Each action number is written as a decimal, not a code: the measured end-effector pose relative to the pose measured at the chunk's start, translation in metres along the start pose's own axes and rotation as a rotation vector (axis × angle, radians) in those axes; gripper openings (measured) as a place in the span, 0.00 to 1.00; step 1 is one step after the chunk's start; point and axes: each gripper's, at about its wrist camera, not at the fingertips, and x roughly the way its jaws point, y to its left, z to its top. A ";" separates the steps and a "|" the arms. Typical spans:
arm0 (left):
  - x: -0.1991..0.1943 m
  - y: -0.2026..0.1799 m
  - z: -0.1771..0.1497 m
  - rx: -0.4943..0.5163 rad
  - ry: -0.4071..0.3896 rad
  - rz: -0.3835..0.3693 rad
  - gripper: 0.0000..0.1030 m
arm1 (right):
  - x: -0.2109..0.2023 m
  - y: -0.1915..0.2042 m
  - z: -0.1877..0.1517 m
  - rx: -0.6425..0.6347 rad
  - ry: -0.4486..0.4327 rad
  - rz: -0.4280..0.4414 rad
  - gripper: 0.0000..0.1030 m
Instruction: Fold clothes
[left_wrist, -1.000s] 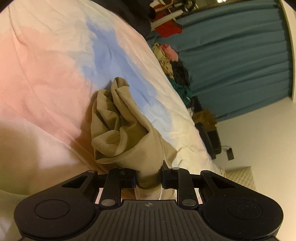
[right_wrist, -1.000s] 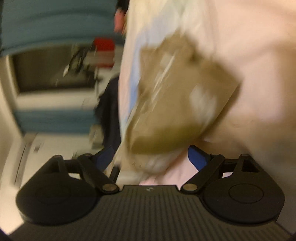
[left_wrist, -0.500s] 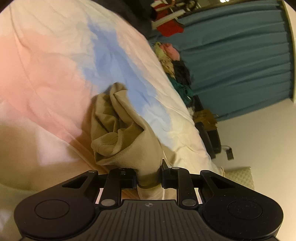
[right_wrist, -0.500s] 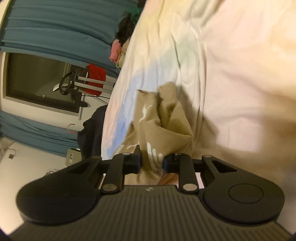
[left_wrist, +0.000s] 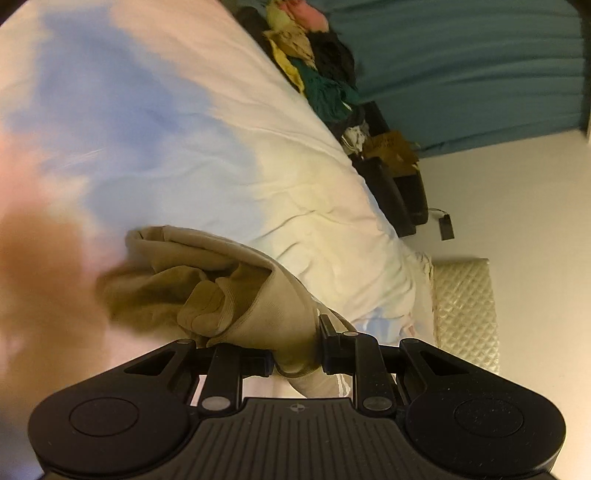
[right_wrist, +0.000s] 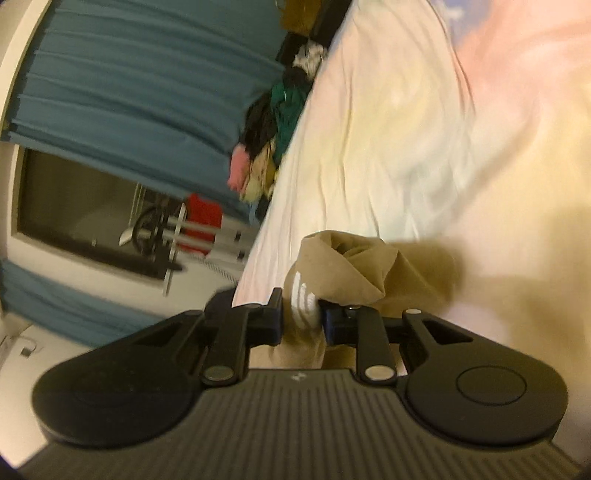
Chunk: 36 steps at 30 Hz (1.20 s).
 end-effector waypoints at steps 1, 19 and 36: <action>0.019 -0.015 0.013 0.020 -0.001 0.019 0.23 | 0.012 0.003 0.016 0.000 -0.018 -0.009 0.23; 0.255 -0.103 0.142 0.290 -0.116 0.042 0.23 | 0.178 0.002 0.170 -0.210 -0.307 -0.190 0.19; 0.197 -0.055 0.073 0.653 -0.132 0.270 0.72 | 0.126 -0.054 0.098 -0.222 -0.208 -0.360 0.20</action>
